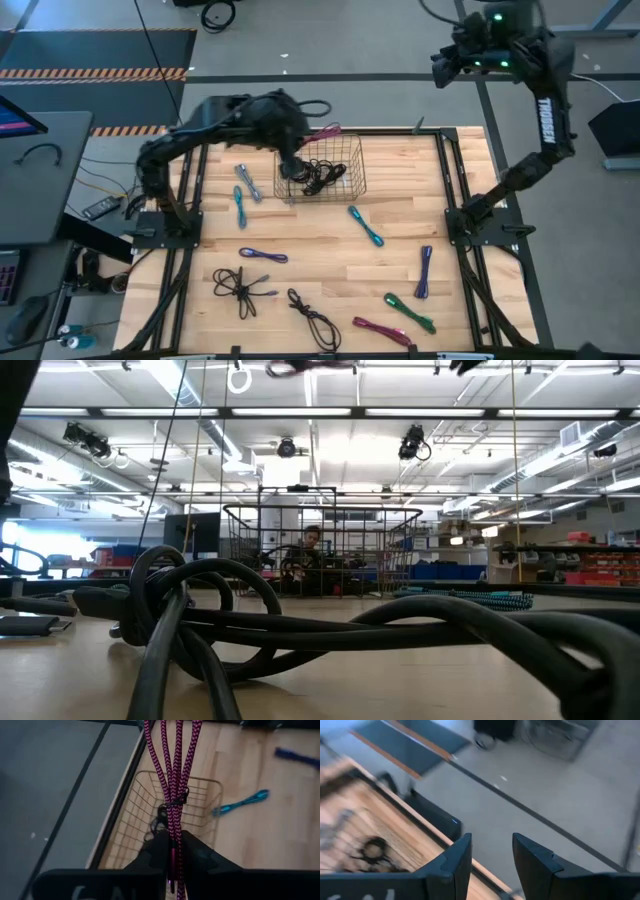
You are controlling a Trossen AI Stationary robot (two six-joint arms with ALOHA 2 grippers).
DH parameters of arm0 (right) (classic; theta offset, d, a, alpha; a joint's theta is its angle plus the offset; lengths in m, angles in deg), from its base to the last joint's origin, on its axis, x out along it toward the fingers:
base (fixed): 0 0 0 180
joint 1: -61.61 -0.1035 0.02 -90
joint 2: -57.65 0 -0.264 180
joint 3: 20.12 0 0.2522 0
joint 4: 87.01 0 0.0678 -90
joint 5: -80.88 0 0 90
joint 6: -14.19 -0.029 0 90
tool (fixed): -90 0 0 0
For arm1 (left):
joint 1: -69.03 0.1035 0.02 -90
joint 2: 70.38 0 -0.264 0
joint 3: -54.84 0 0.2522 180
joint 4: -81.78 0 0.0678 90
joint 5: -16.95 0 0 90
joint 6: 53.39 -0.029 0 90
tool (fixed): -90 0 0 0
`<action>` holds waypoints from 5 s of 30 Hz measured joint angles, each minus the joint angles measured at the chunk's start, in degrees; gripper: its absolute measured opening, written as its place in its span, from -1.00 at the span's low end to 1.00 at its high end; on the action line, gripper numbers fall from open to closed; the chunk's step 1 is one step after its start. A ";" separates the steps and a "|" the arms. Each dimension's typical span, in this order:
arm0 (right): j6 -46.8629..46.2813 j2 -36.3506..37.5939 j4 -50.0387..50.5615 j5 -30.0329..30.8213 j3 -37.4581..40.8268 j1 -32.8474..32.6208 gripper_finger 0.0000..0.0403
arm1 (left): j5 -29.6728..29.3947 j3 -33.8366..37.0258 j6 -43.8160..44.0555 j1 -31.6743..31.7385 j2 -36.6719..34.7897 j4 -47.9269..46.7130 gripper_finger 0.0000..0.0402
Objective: Pick and place USB-C Cables
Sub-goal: Put the pink charger cable into the wire basket, then put the blue charger cable into the wire basket
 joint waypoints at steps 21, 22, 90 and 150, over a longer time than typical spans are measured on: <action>-4.80 8.74 -5.67 -18.31 0.02 -1.96 -0.27 | 11.69 0.06 -11.84 5.78 22.28 2.39 -0.83; -4.80 8.80 -5.67 -18.31 0.02 -1.96 -0.27 | 11.72 0.06 -11.84 5.78 22.74 2.34 -0.83; -5.25 8.68 -5.30 -18.34 0.07 -1.96 -0.27 | 16.69 12.90 2.54 7.19 28.61 8.91 -0.83; -4.65 8.68 -5.41 -18.34 0.07 -1.96 -0.27 | 17.49 -0.75 2.12 6.79 29.73 1.13 -0.07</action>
